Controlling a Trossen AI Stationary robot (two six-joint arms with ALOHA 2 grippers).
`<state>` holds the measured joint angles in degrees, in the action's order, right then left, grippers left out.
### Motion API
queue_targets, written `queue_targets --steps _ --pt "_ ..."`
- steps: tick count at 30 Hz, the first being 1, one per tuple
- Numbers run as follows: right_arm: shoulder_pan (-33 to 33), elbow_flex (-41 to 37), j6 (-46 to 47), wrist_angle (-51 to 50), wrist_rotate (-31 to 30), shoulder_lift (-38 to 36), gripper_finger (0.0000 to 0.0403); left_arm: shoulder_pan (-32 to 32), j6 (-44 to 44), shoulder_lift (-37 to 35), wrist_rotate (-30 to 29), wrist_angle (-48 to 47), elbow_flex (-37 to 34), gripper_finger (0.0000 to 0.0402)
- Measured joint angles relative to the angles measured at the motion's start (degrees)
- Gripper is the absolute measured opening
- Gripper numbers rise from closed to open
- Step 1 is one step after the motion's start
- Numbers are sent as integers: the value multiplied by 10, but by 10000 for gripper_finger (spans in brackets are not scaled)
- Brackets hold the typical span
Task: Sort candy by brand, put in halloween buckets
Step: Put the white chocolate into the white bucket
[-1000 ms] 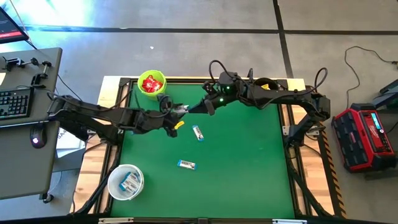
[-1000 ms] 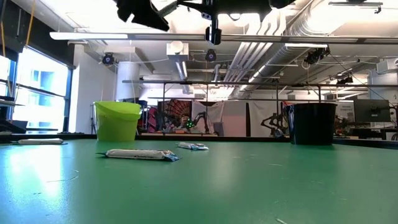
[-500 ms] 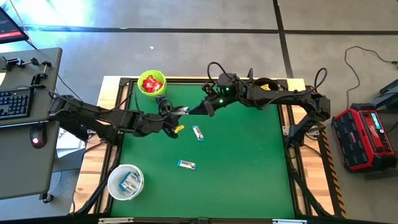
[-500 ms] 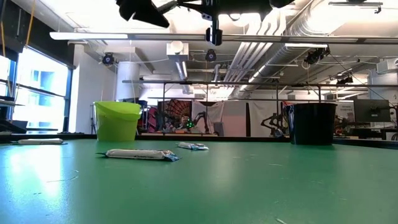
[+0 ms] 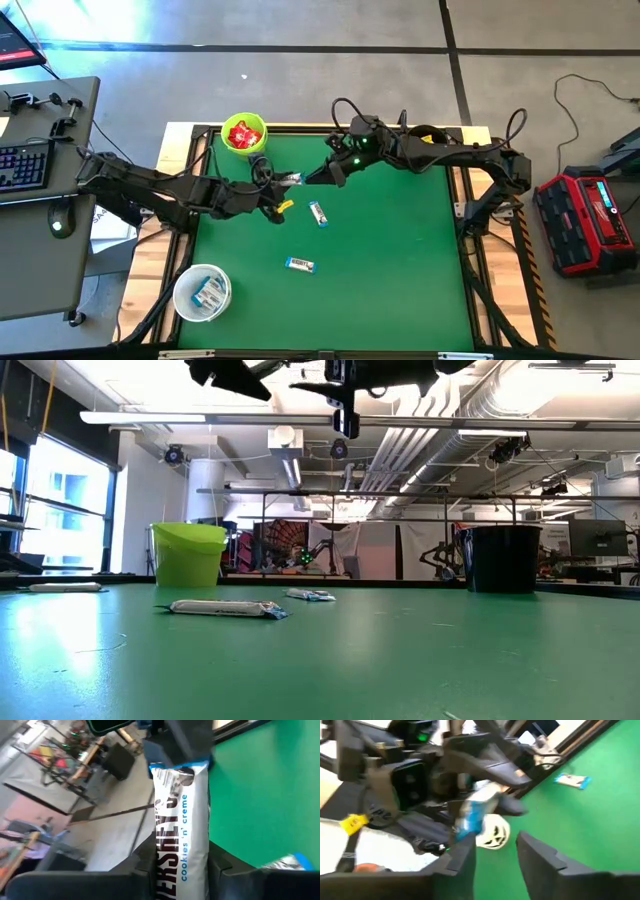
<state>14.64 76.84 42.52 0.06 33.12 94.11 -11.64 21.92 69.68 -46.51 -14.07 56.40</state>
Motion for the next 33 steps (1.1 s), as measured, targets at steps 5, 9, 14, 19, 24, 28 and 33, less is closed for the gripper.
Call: queue_targets --steps 5,9,14,19,24,28,33 --pt "22 0 -45 -48 -1 -8 160 -6 -56 -14 59 -94 54 66" --pt "39 0 -92 -93 -11 -17 162 -18 -94 -17 127 -214 120 55" --pt "47 0 -144 -153 -31 -19 161 -48 -180 -17 217 -385 198 34" --pt "44 0 -186 -182 -43 -19 161 -97 -265 -18 293 -516 256 25" --pt "44 0 -209 -187 -57 -19 161 -164 -341 -16 360 -584 284 25" --pt "44 0 -221 -187 -59 -19 161 -219 -443 1 437 -611 286 25" --pt "43 0 -227 -189 -60 -19 161 -313 -542 43 475 -634 286 25"
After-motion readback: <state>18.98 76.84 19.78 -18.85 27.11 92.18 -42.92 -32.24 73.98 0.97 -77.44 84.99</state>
